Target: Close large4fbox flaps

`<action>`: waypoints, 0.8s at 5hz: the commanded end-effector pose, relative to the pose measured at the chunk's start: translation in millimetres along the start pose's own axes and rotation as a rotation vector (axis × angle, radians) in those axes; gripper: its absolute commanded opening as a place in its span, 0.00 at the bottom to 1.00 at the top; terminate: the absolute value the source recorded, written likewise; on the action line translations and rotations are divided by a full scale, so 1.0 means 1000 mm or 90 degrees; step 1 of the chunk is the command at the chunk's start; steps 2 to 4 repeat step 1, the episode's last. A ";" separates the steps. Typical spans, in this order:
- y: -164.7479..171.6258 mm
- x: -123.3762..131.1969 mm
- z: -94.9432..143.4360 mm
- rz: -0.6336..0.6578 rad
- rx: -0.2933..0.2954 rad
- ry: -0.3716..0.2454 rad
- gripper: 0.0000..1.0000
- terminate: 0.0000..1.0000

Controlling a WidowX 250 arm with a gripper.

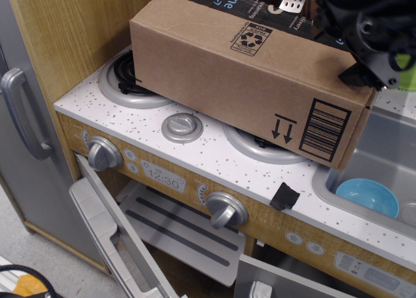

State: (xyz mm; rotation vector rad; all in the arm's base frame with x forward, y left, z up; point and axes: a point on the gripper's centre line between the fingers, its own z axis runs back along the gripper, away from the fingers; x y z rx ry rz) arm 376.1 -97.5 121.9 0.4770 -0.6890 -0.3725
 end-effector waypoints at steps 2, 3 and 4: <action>0.002 0.003 -0.013 0.127 -0.146 0.015 1.00 1.00; 0.002 0.003 -0.013 0.127 -0.146 0.015 1.00 1.00; 0.002 0.003 -0.013 0.127 -0.146 0.015 1.00 1.00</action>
